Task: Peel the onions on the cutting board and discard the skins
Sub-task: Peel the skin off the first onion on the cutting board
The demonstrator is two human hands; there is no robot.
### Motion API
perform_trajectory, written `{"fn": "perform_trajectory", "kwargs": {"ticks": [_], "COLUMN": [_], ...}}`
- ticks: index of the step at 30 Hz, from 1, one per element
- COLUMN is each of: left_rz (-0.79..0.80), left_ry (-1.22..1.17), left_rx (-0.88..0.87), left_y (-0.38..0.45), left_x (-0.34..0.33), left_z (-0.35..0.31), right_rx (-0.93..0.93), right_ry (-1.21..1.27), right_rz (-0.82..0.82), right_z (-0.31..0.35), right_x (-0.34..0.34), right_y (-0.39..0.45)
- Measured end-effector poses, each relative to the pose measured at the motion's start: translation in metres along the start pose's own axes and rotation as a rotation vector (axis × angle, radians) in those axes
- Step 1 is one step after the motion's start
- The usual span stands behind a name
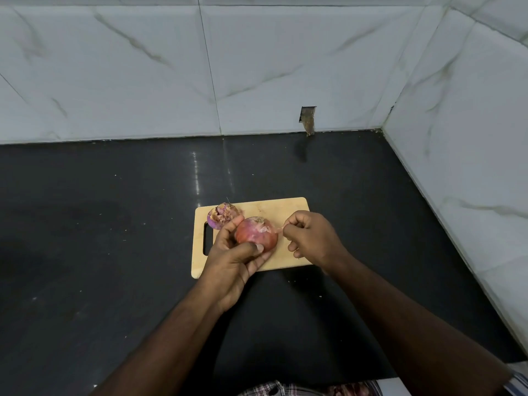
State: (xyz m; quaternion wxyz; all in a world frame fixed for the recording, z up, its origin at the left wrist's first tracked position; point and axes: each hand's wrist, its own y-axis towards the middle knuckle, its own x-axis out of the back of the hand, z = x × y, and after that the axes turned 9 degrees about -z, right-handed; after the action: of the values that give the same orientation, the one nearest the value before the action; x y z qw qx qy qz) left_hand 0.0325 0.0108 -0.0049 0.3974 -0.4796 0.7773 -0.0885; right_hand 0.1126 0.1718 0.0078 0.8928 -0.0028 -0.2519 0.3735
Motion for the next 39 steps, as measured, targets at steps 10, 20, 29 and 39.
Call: {"fn": "perform_trajectory", "kwargs": {"ticks": [10, 20, 29, 39], "left_rz": [-0.021, 0.024, 0.031, 0.027], "left_ry": [0.001, -0.055, -0.040, 0.003], "left_rx": [0.058, 0.114, 0.049, 0.044], "left_y": [-0.002, -0.003, -0.005, -0.006], "left_x": [-0.003, -0.001, -0.008, -0.009], "left_z": [-0.002, -0.005, -0.002, -0.001], "right_rx": [0.077, 0.173, 0.231, 0.200], "right_ry": [-0.274, -0.317, 0.020, 0.006], "right_rz": [-0.042, -0.082, -0.027, 0.072], "right_z": [-0.020, -0.014, 0.002, 0.006], "right_x": [0.018, 0.027, -0.005, 0.004], "right_y": [0.019, 0.020, -0.013, -0.006]}}
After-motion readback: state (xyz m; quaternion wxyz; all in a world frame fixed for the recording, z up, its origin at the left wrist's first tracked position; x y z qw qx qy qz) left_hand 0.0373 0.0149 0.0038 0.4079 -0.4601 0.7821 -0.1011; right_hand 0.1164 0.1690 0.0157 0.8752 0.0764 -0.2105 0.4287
